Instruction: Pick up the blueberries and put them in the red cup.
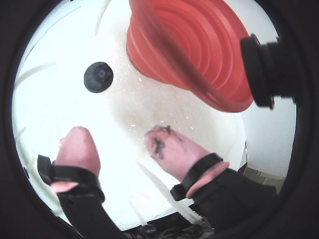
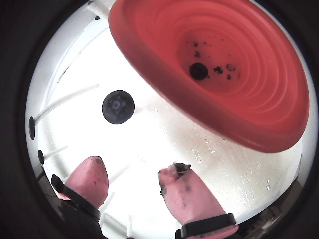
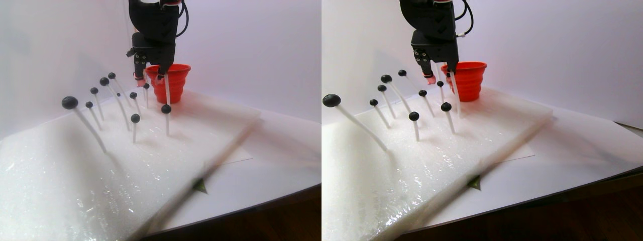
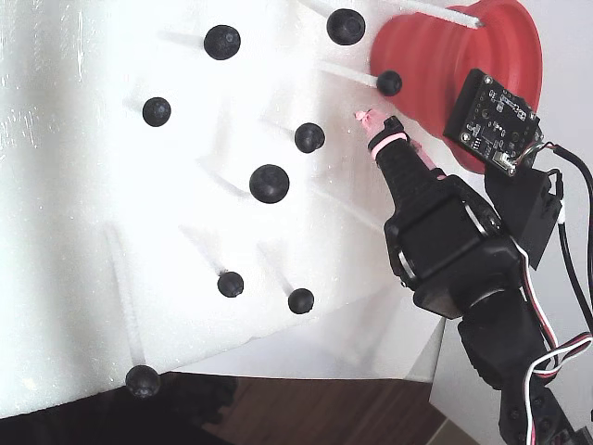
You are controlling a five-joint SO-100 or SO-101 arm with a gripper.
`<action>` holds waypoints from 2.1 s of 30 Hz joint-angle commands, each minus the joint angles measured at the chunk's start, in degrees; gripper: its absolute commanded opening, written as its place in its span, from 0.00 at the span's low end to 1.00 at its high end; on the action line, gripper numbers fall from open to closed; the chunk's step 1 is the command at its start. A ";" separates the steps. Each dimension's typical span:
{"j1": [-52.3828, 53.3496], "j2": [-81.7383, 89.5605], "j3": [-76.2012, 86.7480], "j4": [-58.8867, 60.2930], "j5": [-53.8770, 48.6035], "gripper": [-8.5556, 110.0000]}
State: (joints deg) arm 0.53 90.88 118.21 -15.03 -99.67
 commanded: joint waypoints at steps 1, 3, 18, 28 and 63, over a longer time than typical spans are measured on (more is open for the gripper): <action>-0.44 0.79 -4.22 -1.93 1.32 0.25; -0.62 0.44 -4.39 -2.20 1.76 0.25; -2.20 -3.34 -7.12 -6.06 4.13 0.25; -2.02 -6.42 -8.96 -8.09 2.55 0.25; -3.25 -14.94 -15.03 -16.00 6.42 0.24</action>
State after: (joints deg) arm -1.58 74.44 107.31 -29.36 -93.69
